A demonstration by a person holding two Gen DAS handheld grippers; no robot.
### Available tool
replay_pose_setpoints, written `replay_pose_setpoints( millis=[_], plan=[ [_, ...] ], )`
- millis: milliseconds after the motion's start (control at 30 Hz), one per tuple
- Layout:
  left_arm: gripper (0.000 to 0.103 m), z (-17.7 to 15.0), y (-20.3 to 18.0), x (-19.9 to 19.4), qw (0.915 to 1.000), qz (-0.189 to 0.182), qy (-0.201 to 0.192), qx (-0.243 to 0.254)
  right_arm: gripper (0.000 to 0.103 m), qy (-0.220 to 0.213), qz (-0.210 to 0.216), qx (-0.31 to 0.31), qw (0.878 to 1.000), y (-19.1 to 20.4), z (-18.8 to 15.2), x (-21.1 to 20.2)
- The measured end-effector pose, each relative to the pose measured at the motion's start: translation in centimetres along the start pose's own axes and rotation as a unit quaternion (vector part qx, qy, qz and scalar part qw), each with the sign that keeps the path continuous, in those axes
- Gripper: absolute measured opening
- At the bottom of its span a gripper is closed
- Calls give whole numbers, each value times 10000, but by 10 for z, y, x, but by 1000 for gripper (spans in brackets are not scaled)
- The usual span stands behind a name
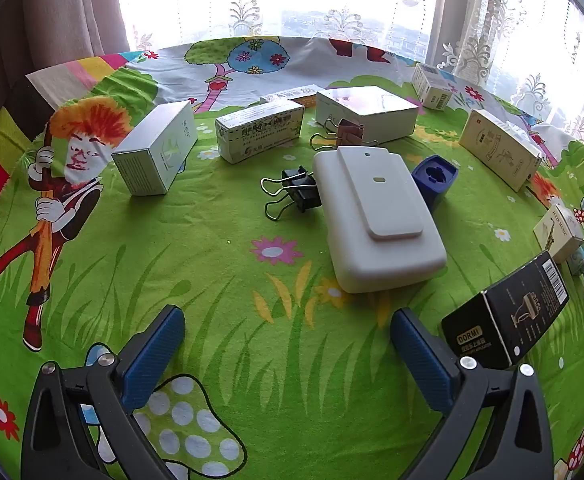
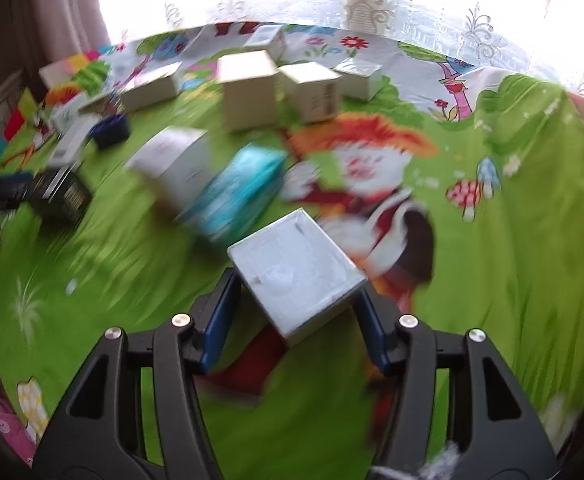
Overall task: Organize rigid objects
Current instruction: 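Hold the white box in the right tool while the left tool grasps the black box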
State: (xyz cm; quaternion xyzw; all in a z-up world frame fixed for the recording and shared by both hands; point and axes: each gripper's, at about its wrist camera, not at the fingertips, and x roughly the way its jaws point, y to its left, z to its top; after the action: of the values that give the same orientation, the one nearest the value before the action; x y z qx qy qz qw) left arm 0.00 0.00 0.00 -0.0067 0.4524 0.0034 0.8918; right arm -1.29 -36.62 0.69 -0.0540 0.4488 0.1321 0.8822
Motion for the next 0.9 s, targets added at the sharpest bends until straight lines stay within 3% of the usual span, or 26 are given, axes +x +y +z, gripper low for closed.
replay_pose_setpoints(
  millis=[100, 200, 300, 400, 500, 600, 667, 700, 733, 800, 900],
  plan=[
    [102, -4, -2, -5, 9997, -144, 27, 194, 61, 57, -149, -62, 9999, 34, -17, -15],
    [86, -27, -14, -30, 9967, -429, -124, 679, 61, -32, -290, 187, 9994, 47, -23, -17],
    [85, -48, -19, -51, 9912, -1043, -144, 800, 61, -62, -230, 285, 9993, 43, -22, -16],
    [85, -46, -53, -60, 9834, -1166, -194, 1377, 62, -62, -249, 260, 9993, 44, -21, -17],
    [85, -33, -100, -67, 9626, -981, -453, 2483, 62, -65, -263, 265, 9993, 45, -22, -18],
    [85, -14, -133, -51, 9288, -870, -418, 3577, 62, -66, -291, 279, 9992, 47, -22, -17],
    [75, -17, -137, -37, 9168, -817, -207, 3904, 62, -64, -288, 275, 9992, 46, -22, -17],
    [60, -18, -136, -35, 9123, -777, -171, 4018, 62, -64, -288, 274, 9992, 46, -22, -17],
    [51, -19, -137, -34, 9096, -771, -155, 4081, 62, -64, -287, 277, 9992, 46, -22, -17],
    [41, -18, -138, -46, 9174, -1201, -15, 3795, 62, -62, -288, 277, 9992, 46, -22, -17],
    [41, -29, -138, -60, 9348, -1357, 43, 3281, 62, -65, -276, 292, 9992, 46, -21, -17]
  ],
)
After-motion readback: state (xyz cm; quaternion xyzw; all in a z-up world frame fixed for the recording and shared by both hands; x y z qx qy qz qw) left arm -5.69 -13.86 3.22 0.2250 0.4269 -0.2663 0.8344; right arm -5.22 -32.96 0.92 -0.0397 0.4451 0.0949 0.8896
